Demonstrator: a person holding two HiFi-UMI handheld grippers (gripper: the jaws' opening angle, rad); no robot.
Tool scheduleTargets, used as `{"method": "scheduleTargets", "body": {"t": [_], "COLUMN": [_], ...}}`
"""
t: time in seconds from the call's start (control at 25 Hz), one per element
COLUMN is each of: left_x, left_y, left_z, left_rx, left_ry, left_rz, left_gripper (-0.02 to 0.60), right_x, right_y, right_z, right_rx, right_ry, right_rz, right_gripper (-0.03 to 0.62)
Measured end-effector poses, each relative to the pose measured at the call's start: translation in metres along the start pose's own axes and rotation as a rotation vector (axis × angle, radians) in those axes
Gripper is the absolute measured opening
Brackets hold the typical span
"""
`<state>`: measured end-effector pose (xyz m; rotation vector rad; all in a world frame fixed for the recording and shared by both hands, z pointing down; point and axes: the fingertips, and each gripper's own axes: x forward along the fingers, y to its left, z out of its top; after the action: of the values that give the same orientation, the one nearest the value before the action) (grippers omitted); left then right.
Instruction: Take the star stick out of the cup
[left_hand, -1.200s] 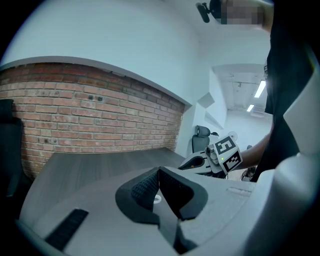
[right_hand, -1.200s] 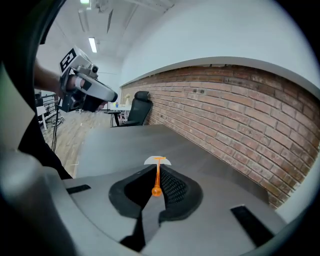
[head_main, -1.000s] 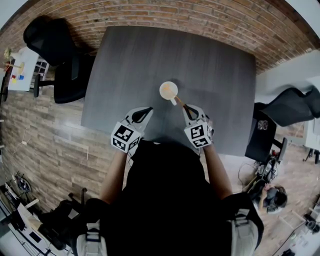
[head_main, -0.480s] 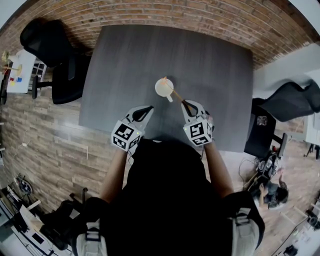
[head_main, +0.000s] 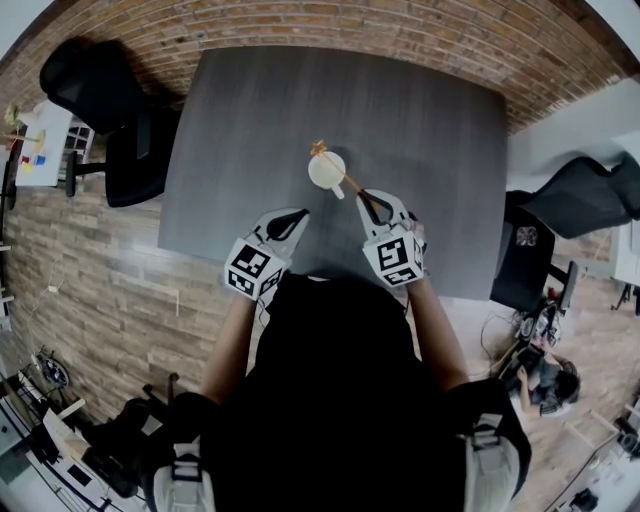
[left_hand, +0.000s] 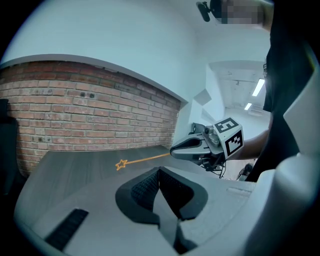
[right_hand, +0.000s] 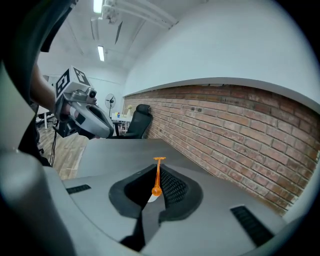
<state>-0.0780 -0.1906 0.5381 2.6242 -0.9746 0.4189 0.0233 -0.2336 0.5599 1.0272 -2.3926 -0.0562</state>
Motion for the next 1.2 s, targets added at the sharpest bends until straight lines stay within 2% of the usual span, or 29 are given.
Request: {"method": "scheduleTargets", "body": {"t": [0.64, 1.2], "left_x": [-0.006, -0.005], "left_y": [-0.002, -0.004], "left_z": [-0.005, -0.003], "left_rx": [-0.001, -0.001], "left_ry": [0.008, 0.007], "left_rz": [0.023, 0.023], "left_gripper": [0.003, 0.003], "right_x": [-0.010, -0.011], "right_y": [0.005, 0.005], "right_z": [0.013, 0.007], "right_rx": [-0.011, 0.001], "right_ry": [-0.040, -0.024], "right_rz": [0.017, 0.023], "right_gripper": [0.012, 0.012]}}
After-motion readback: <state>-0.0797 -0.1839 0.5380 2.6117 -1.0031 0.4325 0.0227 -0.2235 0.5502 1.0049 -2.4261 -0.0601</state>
